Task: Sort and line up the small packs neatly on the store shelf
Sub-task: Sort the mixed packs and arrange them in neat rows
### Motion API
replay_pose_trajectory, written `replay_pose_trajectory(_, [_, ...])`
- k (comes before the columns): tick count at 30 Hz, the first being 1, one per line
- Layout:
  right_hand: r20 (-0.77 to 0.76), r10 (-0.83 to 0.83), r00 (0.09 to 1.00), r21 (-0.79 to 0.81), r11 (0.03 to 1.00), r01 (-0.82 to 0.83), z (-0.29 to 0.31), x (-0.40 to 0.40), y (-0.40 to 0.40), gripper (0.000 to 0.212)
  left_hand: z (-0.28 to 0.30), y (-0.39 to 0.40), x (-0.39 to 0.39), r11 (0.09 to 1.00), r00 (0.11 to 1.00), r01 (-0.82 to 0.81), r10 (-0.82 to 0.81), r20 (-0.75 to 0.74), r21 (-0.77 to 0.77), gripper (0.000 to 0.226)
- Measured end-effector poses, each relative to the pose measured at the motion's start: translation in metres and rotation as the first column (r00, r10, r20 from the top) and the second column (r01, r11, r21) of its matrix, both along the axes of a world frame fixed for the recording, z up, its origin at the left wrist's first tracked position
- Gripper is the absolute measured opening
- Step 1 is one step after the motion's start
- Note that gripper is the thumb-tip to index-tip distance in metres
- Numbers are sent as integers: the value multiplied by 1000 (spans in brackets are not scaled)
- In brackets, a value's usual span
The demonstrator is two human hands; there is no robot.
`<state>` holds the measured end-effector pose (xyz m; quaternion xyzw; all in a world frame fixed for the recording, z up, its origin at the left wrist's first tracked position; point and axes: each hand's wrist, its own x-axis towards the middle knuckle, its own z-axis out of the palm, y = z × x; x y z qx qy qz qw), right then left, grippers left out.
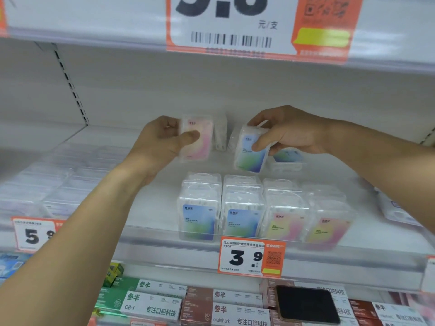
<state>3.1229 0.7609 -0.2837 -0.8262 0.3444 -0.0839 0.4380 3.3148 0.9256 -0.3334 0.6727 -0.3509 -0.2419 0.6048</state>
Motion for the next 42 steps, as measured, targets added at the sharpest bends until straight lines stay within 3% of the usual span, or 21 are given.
replay_pose_trajectory(6, [-183, 243, 953, 95, 969, -229, -9, 0, 17, 38, 13, -3, -12, 999, 1000, -10, 12, 27, -44, 39])
replay_pose_trajectory(11, [-191, 307, 932, 207, 941, -267, -11, -3, 18, 32, 13, -4, -16, 999, 998, 9, -7, 67, -31, 37])
replay_pose_trajectory(13, [-159, 250, 955, 228, 950, -211, -11, -3, 15, 45, 16, -3, -16, 999, 995, 17, -13, 97, -39, 39])
replay_pose_trajectory(15, [-116, 162, 980, 118, 982, -148, -9, -1, 13, 48, 19, -1, -18, 998, 992, 53, -47, 119, -46, 36])
replay_pose_trajectory(17, [17, 120, 993, 0, 993, -120, -6, 1, 14, 53, 21, -2, -23, 989, 982, 136, -127, 142, -50, 35])
replay_pose_trajectory(20, [232, 199, 952, -18, 980, -201, 3, 2, 21, 70, 24, -4, -38, 969, 953, 244, -230, 195, -46, 36])
replay_pose_trajectory(24, [335, 170, 927, -92, 985, -147, 14, -8, 19, 47, 27, -6, -53, 972, 899, 230, -228, 375, 39, 44])
replay_pose_trajectory(27, [406, -17, 914, 18, 1000, 10, 19, -25, -2, 36, 27, -3, -53, 945, 865, 221, -304, 400, 240, 54])
replay_pose_trajectory(30, [288, -114, 951, 132, 988, 78, 12, -43, -17, 21, 23, -2, -55, 848, 779, 299, -482, 402, 438, 37])
replay_pose_trajectory(32, [157, -118, 980, 97, 990, 104, -1, -51, -19, 22, 21, -1, -57, 794, 726, 294, -548, 415, 533, 30])
replay_pose_trajectory(35, [37, -105, 994, 72, 992, 102, -19, -57, -16, 30, 21, -2, -57, 778, 720, 284, -559, 411, 560, 26])
replay_pose_trajectory(42, [-45, 149, 988, 316, 940, -128, -23, -70, -4, 35, 17, -5, -55, 786, 726, 281, -549, 413, 551, 25])
